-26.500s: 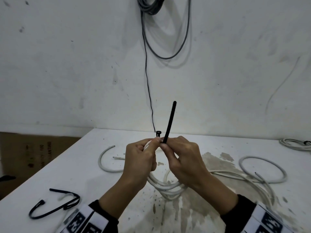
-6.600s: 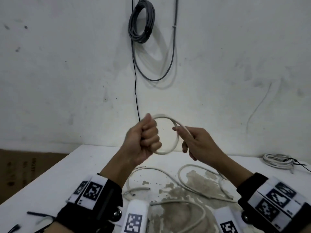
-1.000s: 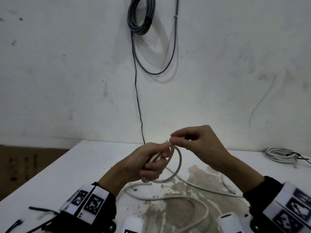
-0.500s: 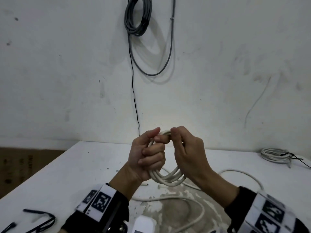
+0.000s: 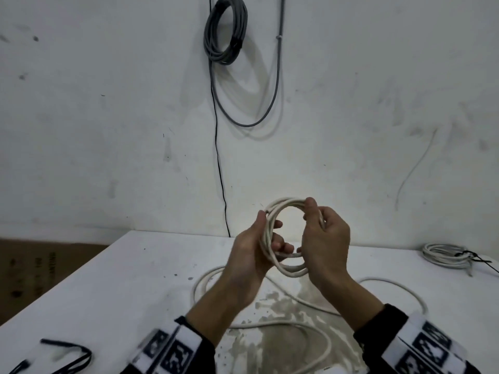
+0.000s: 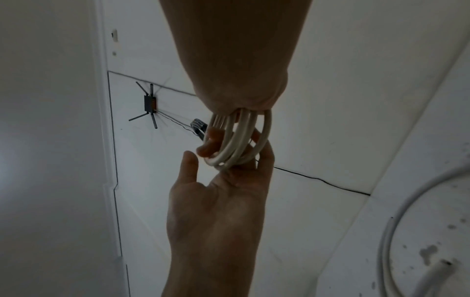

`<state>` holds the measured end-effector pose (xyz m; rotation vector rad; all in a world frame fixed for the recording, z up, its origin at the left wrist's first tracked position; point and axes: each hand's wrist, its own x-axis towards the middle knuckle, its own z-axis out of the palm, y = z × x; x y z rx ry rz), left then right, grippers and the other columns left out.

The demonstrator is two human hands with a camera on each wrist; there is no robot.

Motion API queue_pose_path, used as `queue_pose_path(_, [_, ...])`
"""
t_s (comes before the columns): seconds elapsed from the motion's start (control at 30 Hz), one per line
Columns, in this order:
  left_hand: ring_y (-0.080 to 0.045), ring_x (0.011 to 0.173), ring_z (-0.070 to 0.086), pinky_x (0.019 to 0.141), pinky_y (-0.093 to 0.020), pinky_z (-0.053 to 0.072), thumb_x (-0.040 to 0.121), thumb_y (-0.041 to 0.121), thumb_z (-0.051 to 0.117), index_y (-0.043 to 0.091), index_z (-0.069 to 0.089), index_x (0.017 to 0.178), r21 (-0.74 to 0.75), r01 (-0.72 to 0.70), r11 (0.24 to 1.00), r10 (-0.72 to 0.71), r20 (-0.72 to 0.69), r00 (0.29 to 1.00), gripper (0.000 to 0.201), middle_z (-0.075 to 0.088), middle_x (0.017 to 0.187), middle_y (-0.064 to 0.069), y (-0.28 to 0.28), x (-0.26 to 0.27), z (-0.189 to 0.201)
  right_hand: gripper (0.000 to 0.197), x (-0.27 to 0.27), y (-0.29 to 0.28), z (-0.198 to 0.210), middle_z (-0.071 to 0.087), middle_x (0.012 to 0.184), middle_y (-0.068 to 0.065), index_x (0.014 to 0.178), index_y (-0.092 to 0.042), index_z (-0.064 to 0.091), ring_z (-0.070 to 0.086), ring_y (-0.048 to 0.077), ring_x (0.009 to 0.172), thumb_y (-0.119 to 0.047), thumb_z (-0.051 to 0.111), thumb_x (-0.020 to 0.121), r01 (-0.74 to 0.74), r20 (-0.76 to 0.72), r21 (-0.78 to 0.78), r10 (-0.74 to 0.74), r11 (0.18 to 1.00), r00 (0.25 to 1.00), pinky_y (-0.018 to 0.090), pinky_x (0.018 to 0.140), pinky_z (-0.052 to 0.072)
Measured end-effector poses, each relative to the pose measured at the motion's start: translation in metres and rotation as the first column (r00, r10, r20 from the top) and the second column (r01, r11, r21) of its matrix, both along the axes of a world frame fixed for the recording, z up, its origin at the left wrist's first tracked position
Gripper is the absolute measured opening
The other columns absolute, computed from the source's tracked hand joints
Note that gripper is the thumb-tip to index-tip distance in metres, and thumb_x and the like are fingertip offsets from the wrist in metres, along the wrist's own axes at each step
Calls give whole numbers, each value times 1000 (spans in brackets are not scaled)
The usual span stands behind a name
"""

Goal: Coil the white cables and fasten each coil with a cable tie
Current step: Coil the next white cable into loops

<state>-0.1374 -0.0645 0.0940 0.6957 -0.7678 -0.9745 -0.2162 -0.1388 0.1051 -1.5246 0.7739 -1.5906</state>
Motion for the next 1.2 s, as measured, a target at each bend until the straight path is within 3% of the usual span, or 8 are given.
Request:
queue_pose_path(0.23, [-8,30,30,46,-25,42,98,43,37,9,49,69,131,-451,883,469,-219,855,46,28,38,7,-14,-16,1,34,15,22,-12,45,55,-1,74,-6,50,47,6,46,-31,46,96,65,26,-56,-64,996,998,14,43,37])
queue_pose_path(0.37, [-7,24,24,31,-11,27,96,46,39,12,41,61,124,-286,950,311,-456,834,49,25,33,7,-14,1,6,28,13,34,-18,49,55,2,77,-12,47,57,28,54,-31,44,97,6,-23,-91,-8,996,1000,41,53,49])
queue_pose_path(0.47, [-4,23,23,30,-11,30,96,47,38,12,40,61,-4,-94,996,79,-509,857,49,25,32,8,-10,8,7,31,13,25,-15,51,61,6,79,-8,49,60,19,51,-32,42,98,-50,-57,76,55,996,997,36,53,50])
queue_pose_path(0.57, [-5,34,41,60,-21,56,95,48,35,7,52,74,-128,12,992,-62,-390,919,49,35,40,5,-2,10,3,32,14,19,-6,51,64,4,86,-4,54,54,7,46,-30,41,99,-180,92,323,158,929,983,22,47,44])
queue_pose_path(0.7, [-11,56,60,85,-35,48,92,44,35,5,58,104,-173,-52,984,22,-168,986,47,46,50,3,2,-2,-2,32,18,24,1,51,62,5,91,-2,53,55,7,43,-30,39,100,-260,279,408,151,875,948,22,48,46])
queue_pose_path(0.83, [-10,48,52,68,-26,55,83,44,45,8,61,98,-162,-215,963,199,-109,974,43,40,46,4,-3,-12,-2,32,22,30,1,46,58,3,84,-4,49,44,5,32,-29,37,100,-325,365,442,164,836,916,22,46,44])
queue_pose_path(0.97, [-8,32,29,50,-25,38,97,33,40,4,61,88,-43,-359,932,353,-108,929,37,26,38,6,-5,-5,2,34,17,26,5,44,56,6,76,-3,49,43,15,43,-25,39,100,-433,372,509,264,744,890,25,44,42])
queue_pose_path(1.2, [-6,27,15,30,-14,18,97,35,42,14,34,59,106,-229,968,241,-129,962,44,18,37,6,0,8,8,30,8,20,-1,40,51,2,74,-4,49,33,11,39,-15,37,99,-544,393,553,378,631,838,23,39,34])
